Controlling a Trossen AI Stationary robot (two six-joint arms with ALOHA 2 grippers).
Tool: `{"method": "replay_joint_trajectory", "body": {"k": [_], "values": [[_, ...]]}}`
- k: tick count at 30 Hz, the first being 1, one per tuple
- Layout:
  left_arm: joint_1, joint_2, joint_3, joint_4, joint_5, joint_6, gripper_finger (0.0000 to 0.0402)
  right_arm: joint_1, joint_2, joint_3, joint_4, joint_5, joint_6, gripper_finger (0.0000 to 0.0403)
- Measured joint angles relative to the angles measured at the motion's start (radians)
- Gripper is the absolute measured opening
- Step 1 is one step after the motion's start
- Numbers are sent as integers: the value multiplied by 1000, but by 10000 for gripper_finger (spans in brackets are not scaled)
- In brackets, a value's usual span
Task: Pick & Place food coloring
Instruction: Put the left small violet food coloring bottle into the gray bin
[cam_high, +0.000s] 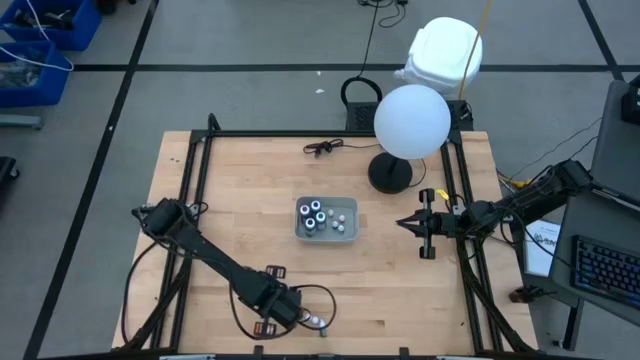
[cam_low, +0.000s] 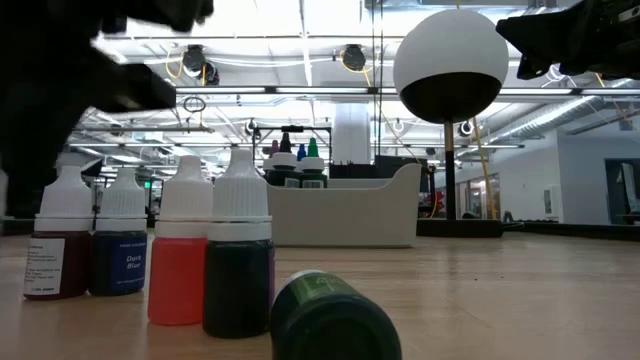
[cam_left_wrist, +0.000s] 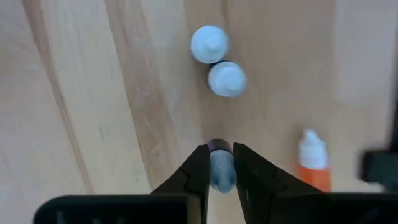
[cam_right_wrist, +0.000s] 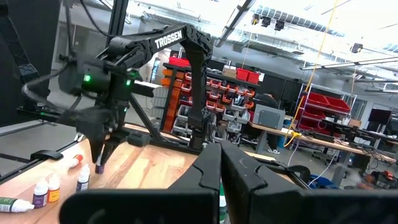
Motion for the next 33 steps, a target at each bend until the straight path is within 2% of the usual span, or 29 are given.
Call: {"method": "replay_joint_trajectory", "body": {"k": [5, 12, 17, 20, 25, 33], "values": [[23, -61, 73, -84, -19, 1, 56, 0, 0, 0, 0, 0, 0, 0], [101, -54, 356, -345, -94, 73, 57, 0, 0, 0, 1, 0, 0, 0], [185, -28, 528, -431, -161, 189, 57, 0, 0, 0, 1, 0, 0, 0], [242, -5, 598, -438, -208, 273, 57, 0, 0, 0, 1, 0, 0, 0], [336, 51, 661, -424, -219, 420, 57, 0, 0, 0, 0, 0, -3, 0], [467, 120, 689, -299, -234, 623, 58, 0, 0, 0, -7, 0, -11, 0]]}}
